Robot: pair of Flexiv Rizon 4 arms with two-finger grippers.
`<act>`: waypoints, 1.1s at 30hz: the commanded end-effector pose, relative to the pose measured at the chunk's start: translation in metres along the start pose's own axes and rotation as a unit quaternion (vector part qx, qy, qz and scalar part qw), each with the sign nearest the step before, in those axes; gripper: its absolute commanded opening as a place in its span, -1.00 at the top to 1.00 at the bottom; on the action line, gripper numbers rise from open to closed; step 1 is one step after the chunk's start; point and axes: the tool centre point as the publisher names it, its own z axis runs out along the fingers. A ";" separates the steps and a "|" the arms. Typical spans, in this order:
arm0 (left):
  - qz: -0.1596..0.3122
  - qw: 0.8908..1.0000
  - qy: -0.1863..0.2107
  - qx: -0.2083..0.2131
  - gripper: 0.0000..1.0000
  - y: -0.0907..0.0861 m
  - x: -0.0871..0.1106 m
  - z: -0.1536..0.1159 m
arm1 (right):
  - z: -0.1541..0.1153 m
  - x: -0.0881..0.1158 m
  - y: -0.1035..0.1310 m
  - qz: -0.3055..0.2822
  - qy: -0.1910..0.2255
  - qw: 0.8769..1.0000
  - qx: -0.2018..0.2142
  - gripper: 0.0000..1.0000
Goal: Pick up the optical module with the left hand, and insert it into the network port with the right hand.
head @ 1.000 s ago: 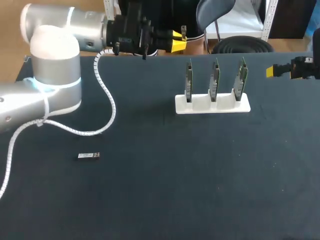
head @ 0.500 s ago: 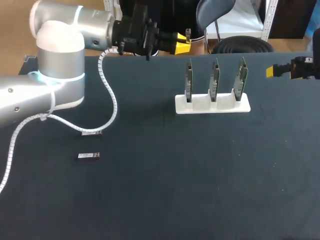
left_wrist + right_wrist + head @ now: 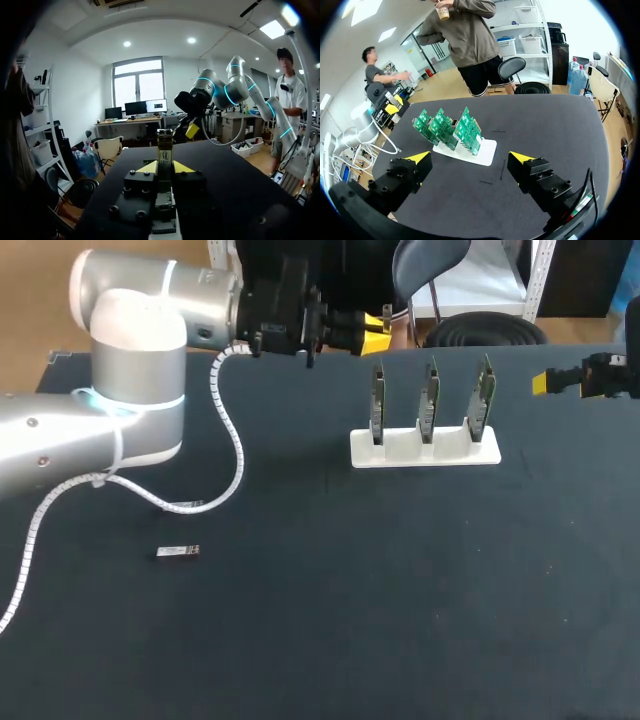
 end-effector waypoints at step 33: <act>0.003 1.000 -0.001 0.018 1.00 -0.006 -0.001 -0.004 | 0.020 -0.068 0.074 -0.371 0.134 0.845 -0.362 -1.00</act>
